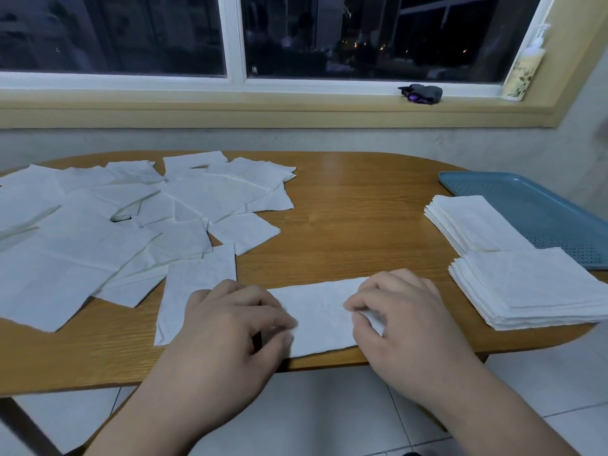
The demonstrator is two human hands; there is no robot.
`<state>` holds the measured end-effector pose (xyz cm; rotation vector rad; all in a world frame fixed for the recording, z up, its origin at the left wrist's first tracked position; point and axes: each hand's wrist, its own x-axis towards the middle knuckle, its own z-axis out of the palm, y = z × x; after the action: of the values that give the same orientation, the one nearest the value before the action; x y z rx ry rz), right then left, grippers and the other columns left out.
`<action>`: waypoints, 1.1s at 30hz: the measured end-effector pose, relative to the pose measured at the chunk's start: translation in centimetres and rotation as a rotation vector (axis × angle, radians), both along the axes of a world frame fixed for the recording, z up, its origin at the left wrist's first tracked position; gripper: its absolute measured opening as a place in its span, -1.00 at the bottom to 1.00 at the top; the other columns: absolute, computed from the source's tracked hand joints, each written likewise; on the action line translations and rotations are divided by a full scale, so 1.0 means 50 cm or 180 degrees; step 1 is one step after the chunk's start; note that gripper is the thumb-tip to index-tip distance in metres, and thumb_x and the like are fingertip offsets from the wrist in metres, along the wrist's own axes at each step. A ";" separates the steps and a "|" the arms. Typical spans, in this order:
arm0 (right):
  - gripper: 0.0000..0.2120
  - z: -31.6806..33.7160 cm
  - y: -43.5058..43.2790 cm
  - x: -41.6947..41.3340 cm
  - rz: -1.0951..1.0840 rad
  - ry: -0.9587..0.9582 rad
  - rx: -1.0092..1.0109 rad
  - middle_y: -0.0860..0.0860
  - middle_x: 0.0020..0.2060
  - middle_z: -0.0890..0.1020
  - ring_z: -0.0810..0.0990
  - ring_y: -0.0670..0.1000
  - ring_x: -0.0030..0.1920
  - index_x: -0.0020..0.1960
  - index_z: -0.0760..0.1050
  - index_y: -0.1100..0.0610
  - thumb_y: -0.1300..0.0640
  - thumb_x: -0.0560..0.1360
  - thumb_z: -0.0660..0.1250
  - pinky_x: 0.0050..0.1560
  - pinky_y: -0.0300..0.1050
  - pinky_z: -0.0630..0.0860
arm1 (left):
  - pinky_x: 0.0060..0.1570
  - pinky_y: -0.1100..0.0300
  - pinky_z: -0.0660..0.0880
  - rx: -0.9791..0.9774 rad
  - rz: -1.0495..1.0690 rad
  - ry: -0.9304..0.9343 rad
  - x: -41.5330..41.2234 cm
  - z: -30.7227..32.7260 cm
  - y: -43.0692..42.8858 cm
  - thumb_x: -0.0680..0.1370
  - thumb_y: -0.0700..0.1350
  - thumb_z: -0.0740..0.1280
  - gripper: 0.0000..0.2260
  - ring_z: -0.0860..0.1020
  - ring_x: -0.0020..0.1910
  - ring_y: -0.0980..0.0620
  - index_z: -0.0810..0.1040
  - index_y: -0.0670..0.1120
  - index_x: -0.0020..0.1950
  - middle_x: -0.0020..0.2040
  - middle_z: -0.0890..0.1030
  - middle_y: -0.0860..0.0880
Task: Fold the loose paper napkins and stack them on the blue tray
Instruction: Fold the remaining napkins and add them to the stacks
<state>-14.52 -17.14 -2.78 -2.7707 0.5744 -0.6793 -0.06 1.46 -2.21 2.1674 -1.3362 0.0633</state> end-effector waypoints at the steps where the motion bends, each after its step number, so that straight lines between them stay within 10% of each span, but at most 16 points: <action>1: -0.79 0.000 0.000 0.000 -0.0002 0.0006 0.0000 -0.31 -0.15 0.52 0.41 -0.18 0.04 -0.09 0.63 -0.13 -0.02 0.48 0.21 0.11 -0.20 0.25 | 0.16 0.19 0.26 0.0050 0.0013 -0.0028 0.001 -0.001 0.001 0.48 0.22 0.24 -0.80 0.43 0.12 0.23 0.63 0.30 -0.04 -0.01 0.53 0.40; 17: -0.79 0.032 0.061 0.017 0.0333 -0.0347 0.0018 -0.31 -0.11 0.56 0.41 -0.24 0.08 -0.03 0.66 -0.08 0.09 0.50 0.26 0.12 -0.28 0.30 | 0.08 0.00 0.41 -0.0265 0.0458 -0.0002 0.039 0.024 0.083 0.44 0.10 0.20 -0.77 0.47 0.06 0.21 0.64 0.25 -0.04 -0.04 0.54 0.37; 25: -0.72 0.068 0.181 0.143 0.0934 0.0462 -0.0100 -0.24 0.14 0.56 0.35 -0.12 0.24 0.19 0.59 -0.07 -0.01 0.57 0.19 0.29 -0.13 0.26 | 0.16 -0.02 0.43 -0.0241 0.0799 0.0112 0.074 0.027 0.159 0.41 -0.05 0.22 -0.70 0.46 0.07 0.21 0.66 0.20 0.00 -0.04 0.56 0.34; 33: -0.77 0.059 0.219 0.157 0.0798 0.0760 -0.0320 -0.22 0.02 0.53 0.34 -0.11 0.13 -0.06 0.54 -0.02 -0.08 0.56 0.15 0.21 -0.12 0.22 | 0.21 0.17 0.35 -0.0224 0.0461 0.0303 0.087 0.024 0.186 0.41 0.04 0.24 -0.71 0.40 0.14 0.25 0.66 0.20 0.06 0.01 0.56 0.35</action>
<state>-6.66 -6.18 0.15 -2.9699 0.2315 -0.3343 4.29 10.77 -1.00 2.1765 -1.1071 0.0617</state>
